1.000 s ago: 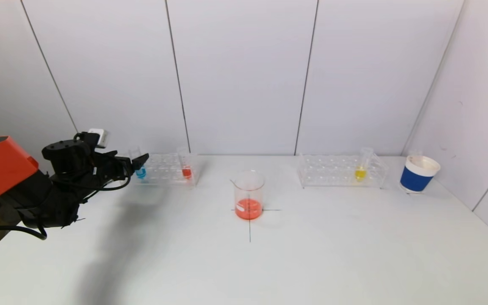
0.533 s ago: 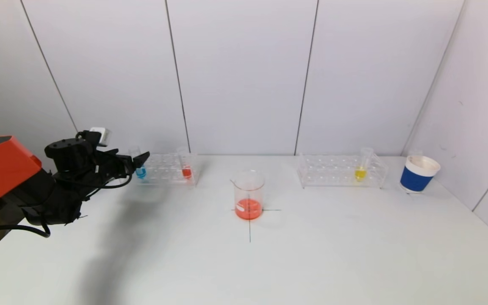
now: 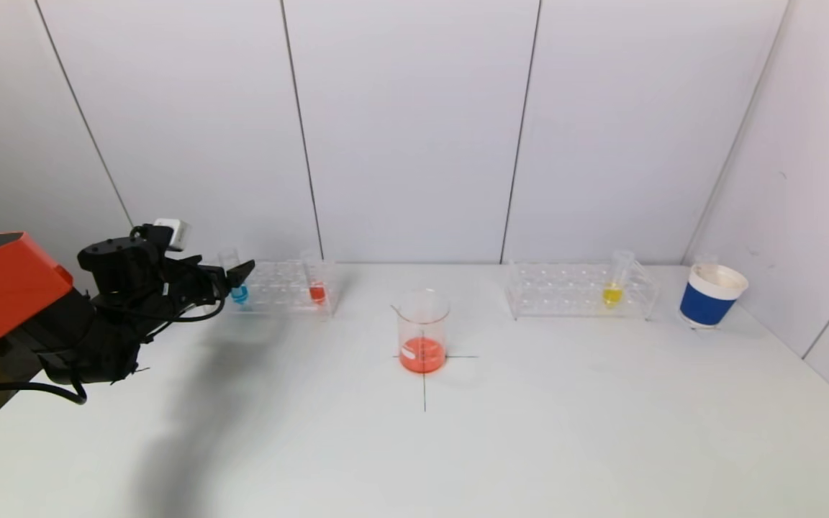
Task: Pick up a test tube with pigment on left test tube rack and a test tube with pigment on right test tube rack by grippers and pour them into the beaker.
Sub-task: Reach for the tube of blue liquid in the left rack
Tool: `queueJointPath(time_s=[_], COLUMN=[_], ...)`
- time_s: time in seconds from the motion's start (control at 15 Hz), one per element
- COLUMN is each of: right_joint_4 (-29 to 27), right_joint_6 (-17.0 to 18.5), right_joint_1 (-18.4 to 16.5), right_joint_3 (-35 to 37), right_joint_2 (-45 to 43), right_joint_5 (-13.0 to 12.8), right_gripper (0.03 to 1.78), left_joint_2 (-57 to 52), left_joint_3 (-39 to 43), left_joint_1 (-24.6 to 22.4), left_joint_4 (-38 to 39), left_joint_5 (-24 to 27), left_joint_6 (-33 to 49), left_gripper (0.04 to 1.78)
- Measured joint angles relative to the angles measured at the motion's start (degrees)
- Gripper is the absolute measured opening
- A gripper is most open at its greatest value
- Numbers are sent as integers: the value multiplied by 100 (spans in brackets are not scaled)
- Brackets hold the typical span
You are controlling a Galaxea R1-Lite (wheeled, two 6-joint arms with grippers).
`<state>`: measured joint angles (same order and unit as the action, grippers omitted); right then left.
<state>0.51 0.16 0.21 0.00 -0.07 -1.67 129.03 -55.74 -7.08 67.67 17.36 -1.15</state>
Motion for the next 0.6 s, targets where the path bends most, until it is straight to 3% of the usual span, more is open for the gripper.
queueJointPath(time_s=[0.6], right_joint_4=[0], right_joint_6=[0], right_joint_1=[0], right_joint_3=[0], right_joint_2=[0], right_joint_5=[2], right_gripper=[177], left_joint_2=[11], left_joint_3=[-5], left_joint_1=[26], left_joint_4=[2], left_joint_5=[5], left_joint_6=[2], left_gripper=[176])
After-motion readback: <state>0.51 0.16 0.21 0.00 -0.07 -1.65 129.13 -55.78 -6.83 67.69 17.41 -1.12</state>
